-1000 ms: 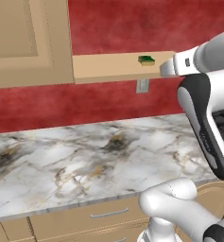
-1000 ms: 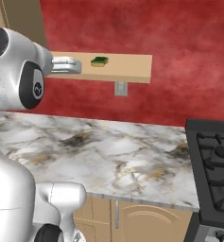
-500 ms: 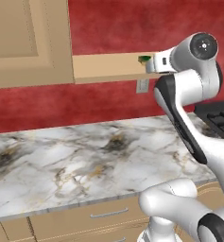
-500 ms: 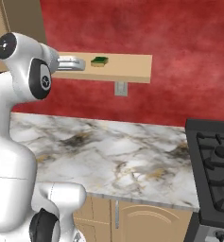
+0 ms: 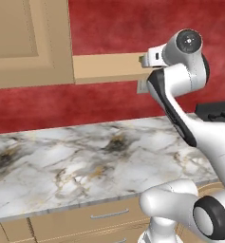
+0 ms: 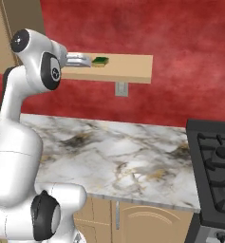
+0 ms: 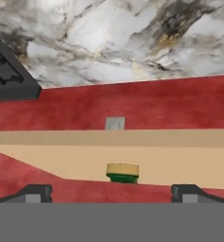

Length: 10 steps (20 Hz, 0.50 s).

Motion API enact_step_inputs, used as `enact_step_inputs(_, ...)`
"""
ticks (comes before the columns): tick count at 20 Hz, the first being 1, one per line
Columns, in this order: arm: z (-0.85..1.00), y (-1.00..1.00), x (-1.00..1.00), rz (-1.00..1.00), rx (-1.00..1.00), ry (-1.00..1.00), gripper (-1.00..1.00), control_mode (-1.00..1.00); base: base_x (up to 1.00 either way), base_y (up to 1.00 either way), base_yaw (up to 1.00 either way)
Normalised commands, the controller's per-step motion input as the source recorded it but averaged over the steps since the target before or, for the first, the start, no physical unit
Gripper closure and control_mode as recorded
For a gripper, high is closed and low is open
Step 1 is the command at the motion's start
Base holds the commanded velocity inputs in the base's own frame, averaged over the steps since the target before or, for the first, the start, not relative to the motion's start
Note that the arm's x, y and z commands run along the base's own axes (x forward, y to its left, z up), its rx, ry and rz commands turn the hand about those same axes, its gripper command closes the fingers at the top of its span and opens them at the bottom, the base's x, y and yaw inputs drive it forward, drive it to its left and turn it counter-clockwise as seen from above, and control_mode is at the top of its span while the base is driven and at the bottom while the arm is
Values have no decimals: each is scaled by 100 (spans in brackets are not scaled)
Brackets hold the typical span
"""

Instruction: Locate and retrieve the spray and sponge from the cabinet. Place them next to the sink.

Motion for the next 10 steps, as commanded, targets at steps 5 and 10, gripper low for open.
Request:
enact_step_inputs(5, 0, -1, 45, 0, 0, 0, -100, -100, 0, 0, 0)
enact_step_inputs(10, 0, 0, 42, 0, 1, 0, -100, -100, 0, 0, 0)
